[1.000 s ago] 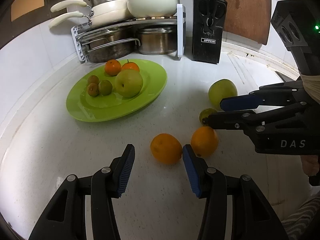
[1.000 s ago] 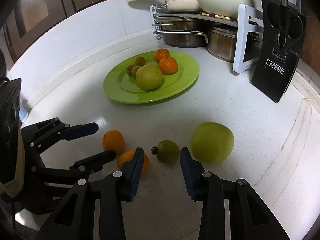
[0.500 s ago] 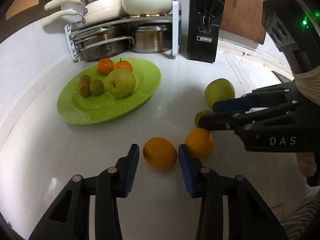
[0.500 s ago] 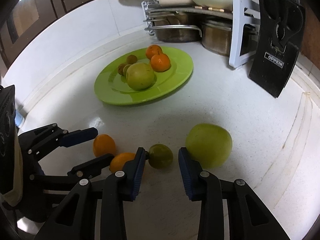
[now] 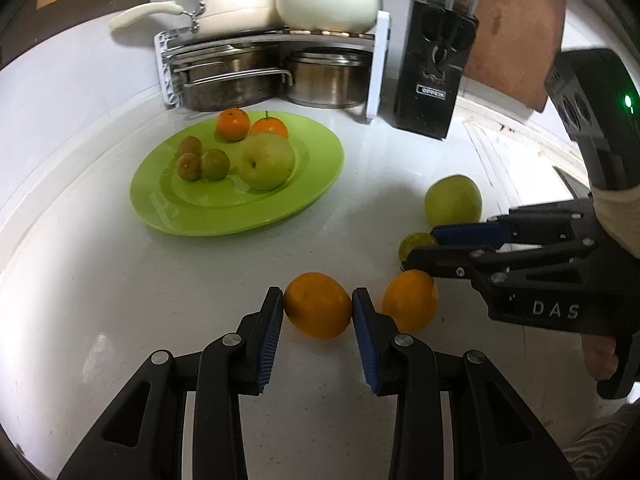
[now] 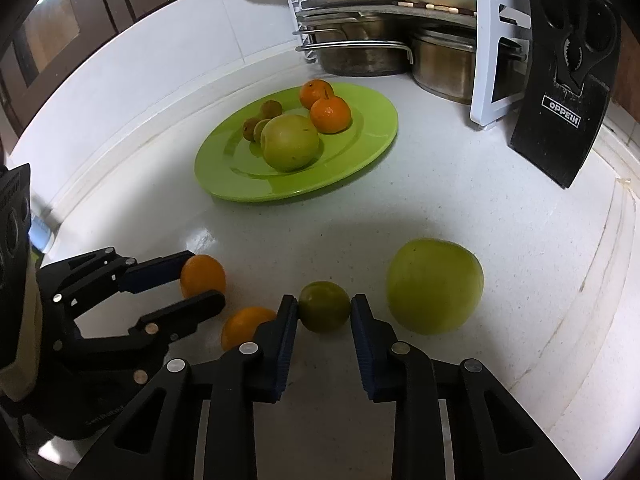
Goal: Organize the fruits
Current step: 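Grasp an orange with the left tool while the right tool grasps the small green fruit, then carry the orange and green fruit over the green plate and open both tools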
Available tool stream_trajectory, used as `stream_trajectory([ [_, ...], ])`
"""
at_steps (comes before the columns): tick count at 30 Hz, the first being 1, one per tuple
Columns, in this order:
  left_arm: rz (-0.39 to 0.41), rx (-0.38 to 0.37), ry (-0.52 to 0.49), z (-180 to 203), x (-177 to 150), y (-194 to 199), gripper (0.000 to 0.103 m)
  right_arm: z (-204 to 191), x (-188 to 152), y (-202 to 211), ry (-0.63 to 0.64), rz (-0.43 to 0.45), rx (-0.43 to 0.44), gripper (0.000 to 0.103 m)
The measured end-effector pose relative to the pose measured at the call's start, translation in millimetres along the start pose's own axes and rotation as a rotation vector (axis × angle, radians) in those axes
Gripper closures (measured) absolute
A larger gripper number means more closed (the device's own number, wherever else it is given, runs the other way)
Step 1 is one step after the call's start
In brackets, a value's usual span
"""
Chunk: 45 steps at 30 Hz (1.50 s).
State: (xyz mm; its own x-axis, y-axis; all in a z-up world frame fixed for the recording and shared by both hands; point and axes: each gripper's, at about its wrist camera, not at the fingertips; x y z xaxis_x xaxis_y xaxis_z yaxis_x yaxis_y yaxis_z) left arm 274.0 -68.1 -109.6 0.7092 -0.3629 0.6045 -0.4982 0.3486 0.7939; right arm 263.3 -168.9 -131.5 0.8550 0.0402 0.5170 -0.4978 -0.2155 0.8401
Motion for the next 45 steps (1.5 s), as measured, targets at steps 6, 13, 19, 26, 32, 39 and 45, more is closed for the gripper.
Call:
stream_trajectory([
  [6,0.013,0.006,0.027,0,2,5,0.068,1,0,3,0.0,0.011,0.001,0.074],
  [13,0.035,0.005,0.057,-2,6,14,0.068,0,2,15,0.005,0.041,-0.01,0.074],
  [19,0.067,0.01,0.062,-1,11,28,0.068,-5,5,32,0.024,0.085,-0.014,0.074],
  [26,0.113,0.034,0.071,-1,18,52,0.068,-11,15,56,0.043,0.162,-0.008,0.074],
  [32,0.166,0.07,0.07,-2,28,73,0.068,-20,21,71,0.064,0.216,0.0,0.074],
  [39,0.212,0.097,0.062,-5,41,85,0.068,-26,36,81,0.085,0.263,0.01,0.074],
  [45,0.243,0.122,0.043,-9,55,87,0.068,-28,53,83,0.106,0.285,0.008,0.074],
])
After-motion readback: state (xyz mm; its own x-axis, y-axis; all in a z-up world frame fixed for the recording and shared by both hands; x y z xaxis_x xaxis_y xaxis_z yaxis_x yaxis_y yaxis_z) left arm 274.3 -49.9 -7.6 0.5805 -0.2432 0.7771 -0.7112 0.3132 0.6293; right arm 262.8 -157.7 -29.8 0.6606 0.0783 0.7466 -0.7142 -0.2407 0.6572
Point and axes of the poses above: each gripper's, at about its wrist camera, not at the fingertips, and y roughly against the way its jaws point, z to its right, x to its top, and after that the axes turned 4 degrees about -z, right-handed
